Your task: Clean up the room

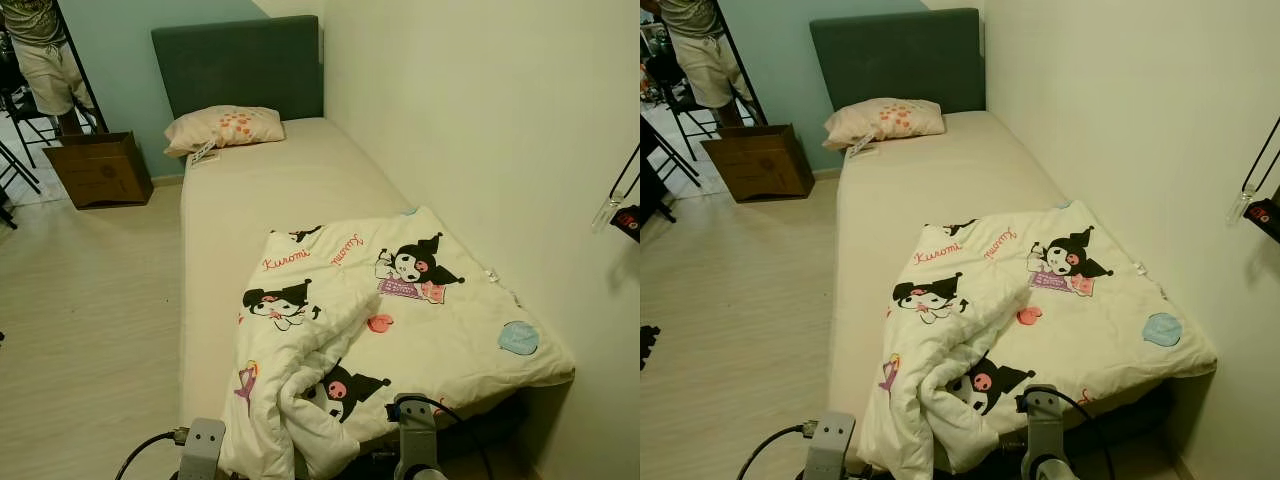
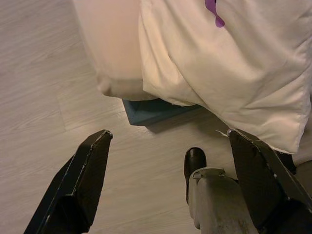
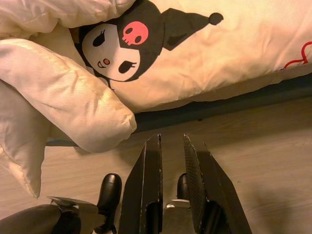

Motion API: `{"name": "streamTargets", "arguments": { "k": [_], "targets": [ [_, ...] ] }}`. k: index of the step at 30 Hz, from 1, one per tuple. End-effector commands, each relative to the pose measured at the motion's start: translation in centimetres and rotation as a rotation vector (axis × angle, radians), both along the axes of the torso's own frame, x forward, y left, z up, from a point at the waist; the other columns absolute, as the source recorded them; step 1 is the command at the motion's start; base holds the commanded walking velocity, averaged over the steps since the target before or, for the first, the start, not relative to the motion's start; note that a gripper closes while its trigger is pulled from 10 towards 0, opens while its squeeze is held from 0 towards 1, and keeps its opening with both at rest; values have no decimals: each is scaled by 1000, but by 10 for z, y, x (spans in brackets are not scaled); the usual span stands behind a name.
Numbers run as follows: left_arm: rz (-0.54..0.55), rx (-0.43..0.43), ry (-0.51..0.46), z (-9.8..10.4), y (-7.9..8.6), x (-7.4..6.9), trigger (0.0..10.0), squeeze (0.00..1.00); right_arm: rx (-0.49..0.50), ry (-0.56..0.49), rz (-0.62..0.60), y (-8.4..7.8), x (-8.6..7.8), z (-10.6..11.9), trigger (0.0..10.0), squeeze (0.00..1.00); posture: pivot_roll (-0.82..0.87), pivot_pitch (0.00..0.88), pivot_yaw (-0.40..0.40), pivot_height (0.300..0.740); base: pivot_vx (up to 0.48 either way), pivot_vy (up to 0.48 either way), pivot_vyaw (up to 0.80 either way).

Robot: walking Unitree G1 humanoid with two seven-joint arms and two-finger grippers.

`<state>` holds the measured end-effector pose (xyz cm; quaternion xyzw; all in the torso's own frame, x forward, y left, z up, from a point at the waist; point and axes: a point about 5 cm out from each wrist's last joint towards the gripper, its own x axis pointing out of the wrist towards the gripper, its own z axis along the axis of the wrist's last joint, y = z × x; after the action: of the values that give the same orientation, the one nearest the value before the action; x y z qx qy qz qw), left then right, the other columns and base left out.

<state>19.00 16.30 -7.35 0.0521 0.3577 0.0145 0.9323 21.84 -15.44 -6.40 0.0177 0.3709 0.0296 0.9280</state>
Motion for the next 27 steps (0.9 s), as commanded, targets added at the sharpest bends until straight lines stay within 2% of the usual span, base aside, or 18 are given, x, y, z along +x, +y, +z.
{"name": "streamTargets", "arguments": {
  "k": [1,27],
  "targets": [
    [-7,-4,16,-2,-4,-3,10000,0,4,13,13,3,-3,-2,10000,0,-23,31,1,740,0,0,0],
    [-24,8,20,-2,-3,-2,10000,0,2,13,24,5,-2,-2,10000,0,-21,19,2,740,0,0,0]
  ]
}}
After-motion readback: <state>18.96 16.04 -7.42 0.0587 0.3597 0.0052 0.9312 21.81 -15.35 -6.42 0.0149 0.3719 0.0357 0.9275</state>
